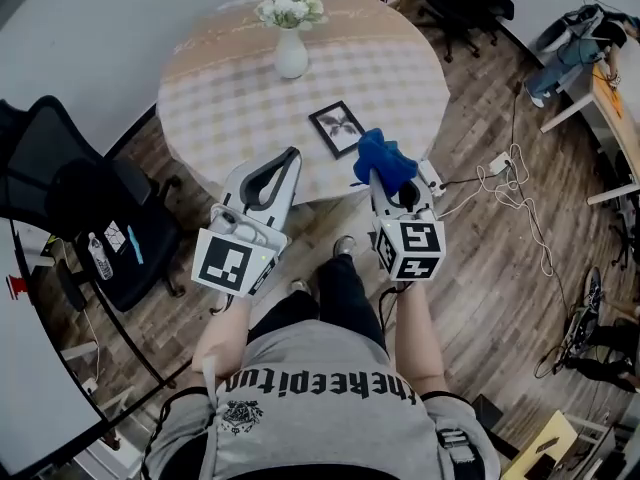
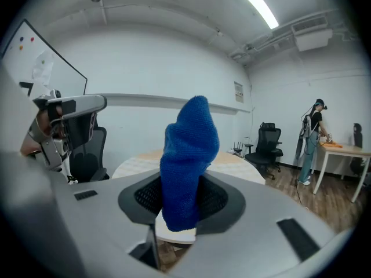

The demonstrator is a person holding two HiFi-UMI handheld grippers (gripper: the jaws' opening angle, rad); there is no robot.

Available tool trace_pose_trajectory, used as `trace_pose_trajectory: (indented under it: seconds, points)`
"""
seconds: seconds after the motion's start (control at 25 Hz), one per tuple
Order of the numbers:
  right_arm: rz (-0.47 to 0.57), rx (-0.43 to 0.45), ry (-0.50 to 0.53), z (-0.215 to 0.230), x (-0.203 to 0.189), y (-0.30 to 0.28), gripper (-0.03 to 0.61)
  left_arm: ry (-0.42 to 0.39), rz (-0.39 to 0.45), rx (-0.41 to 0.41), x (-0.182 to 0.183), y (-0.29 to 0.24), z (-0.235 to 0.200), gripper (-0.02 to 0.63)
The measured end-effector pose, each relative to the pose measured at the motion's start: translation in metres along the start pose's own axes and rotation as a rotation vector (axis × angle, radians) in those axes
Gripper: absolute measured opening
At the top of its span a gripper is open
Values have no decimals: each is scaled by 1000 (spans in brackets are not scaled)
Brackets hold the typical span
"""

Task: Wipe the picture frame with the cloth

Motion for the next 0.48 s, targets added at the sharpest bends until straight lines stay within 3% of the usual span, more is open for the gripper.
trace_pose_trajectory:
  seconds: [0.48]
  points:
    - [83, -12, 27, -6, 25, 30, 126, 23, 29, -18, 10, 2, 9, 20]
Point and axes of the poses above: the fingertips, and each gripper's own axes: y backward along the fingers, z to its right, x out of its top, the point moved 6 cm from there along y, backward along the fingers, and after that the axes turned 9 degrees about z, right-handed, at the moved point
